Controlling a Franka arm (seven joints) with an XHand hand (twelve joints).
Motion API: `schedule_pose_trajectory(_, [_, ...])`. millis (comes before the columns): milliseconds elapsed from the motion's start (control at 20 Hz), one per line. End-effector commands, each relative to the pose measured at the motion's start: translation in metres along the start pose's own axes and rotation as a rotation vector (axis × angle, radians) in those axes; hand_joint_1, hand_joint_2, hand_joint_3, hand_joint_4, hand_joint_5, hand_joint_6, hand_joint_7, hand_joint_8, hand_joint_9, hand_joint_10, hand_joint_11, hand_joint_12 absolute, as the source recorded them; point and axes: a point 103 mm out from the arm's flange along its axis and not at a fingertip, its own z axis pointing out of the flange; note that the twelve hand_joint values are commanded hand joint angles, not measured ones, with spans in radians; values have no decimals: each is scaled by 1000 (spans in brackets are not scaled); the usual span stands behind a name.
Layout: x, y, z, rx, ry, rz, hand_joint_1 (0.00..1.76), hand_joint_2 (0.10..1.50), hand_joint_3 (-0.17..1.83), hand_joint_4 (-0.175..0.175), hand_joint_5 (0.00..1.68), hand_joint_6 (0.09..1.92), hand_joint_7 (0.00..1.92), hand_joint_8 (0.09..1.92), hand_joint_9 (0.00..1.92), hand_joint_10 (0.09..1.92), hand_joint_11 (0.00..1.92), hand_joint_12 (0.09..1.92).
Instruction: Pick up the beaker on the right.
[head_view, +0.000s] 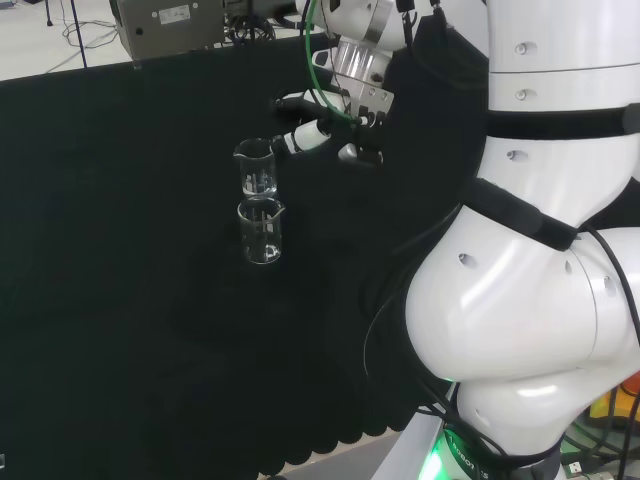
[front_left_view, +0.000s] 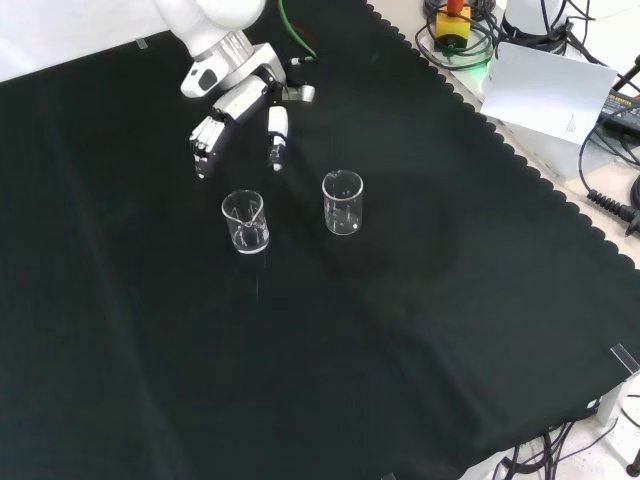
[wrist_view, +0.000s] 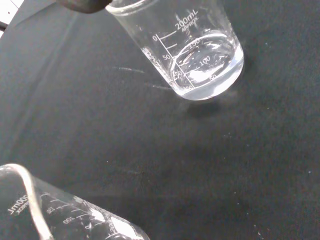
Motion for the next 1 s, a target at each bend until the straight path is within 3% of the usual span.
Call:
schedule_pose_trajectory(50, [-7,11,13,23,75,-33,784,880,-175,-28,350,87,38,589,146,648,0,1257])
schedule_pose_trajectory(500, [-11,24,31,-12,117,-73,822,860,-175,-23,350,87,46,589,151,653,0,1233])
schedule_pose_trajectory(1000, [-16,38,43,1,176,-127,875,848,-175,-13,329,87,50,579,150,636,0,1248])
